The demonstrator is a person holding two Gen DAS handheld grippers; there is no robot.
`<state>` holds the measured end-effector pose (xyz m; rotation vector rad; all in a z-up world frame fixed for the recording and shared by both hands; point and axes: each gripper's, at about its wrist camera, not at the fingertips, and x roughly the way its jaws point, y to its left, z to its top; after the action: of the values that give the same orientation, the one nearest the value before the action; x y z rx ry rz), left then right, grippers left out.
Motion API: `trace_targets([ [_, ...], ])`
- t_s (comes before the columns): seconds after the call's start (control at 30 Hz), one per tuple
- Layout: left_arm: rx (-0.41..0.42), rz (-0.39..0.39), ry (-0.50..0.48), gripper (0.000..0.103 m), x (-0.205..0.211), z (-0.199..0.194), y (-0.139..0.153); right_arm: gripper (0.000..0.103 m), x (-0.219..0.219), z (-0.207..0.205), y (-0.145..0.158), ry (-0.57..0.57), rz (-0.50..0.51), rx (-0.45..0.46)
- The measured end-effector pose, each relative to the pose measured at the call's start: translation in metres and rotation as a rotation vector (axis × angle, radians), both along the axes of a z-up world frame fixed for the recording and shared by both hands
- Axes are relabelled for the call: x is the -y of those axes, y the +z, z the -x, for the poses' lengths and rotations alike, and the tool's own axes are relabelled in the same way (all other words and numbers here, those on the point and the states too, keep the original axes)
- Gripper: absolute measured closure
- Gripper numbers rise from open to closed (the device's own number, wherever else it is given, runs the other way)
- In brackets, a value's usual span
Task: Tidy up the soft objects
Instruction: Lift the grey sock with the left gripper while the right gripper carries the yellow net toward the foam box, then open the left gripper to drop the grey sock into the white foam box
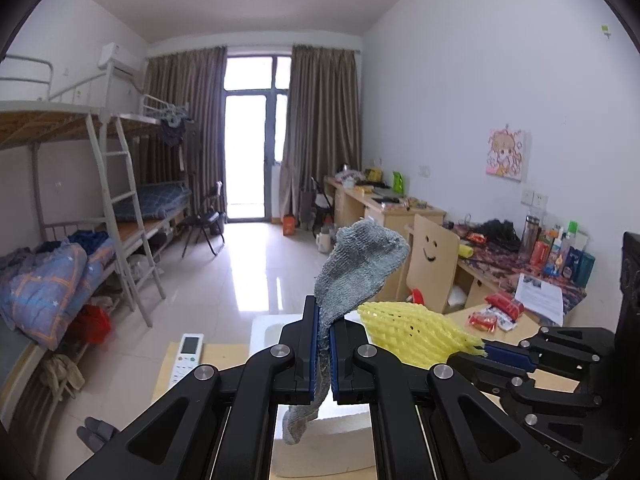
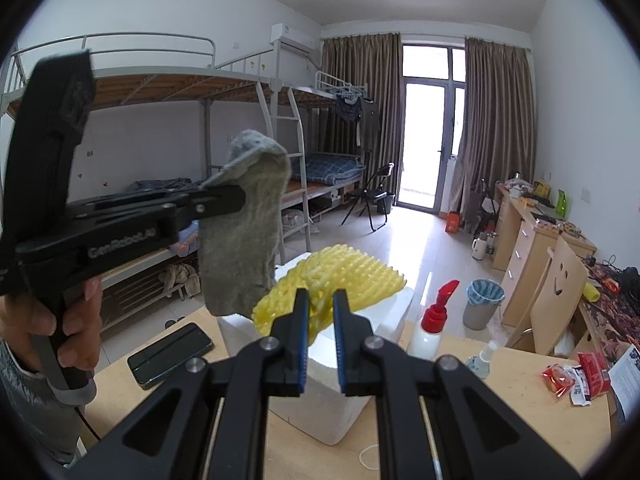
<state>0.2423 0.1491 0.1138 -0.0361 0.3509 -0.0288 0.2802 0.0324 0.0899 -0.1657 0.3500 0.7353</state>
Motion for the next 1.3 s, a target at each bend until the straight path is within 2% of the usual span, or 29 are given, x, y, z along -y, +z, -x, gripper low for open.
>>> trace_targets([
  [0.3,-0.115,0.011,-0.022,0.098,-0.003,-0.042,-0.018,0.089,0.001,-0.01,-0.002,-0.028,0.012,-0.015],
  [0.63,-0.231,0.016,-0.018,0.098,-0.007,-0.064,-0.045,0.089,0.003,-0.017,-0.006,-0.047,0.023,-0.028],
  [0.67,-0.24,0.016,-0.013,0.095,-0.008,-0.065,-0.046,0.089,0.002,-0.018,-0.006,-0.048,0.022,-0.03],
  [0.73,-0.257,0.009,-0.001,0.075,-0.01,-0.068,-0.049,0.089,0.002,-0.017,-0.006,-0.049,0.023,-0.032],
  [0.8,-0.243,0.018,0.015,0.037,-0.013,-0.066,-0.048,0.089,0.002,-0.018,-0.006,-0.052,0.023,-0.033],
  [0.97,-0.196,0.007,0.035,0.006,-0.014,-0.059,-0.041,0.089,0.003,-0.021,-0.007,-0.059,0.024,-0.035],
  [1.03,-0.161,-0.002,0.065,0.001,-0.014,-0.054,-0.037,0.089,0.003,-0.023,-0.007,-0.06,0.023,-0.036],
  [1.3,-0.11,-0.054,0.13,0.001,-0.021,-0.035,-0.027,0.089,-0.004,-0.025,-0.008,-0.044,0.021,-0.041],
])
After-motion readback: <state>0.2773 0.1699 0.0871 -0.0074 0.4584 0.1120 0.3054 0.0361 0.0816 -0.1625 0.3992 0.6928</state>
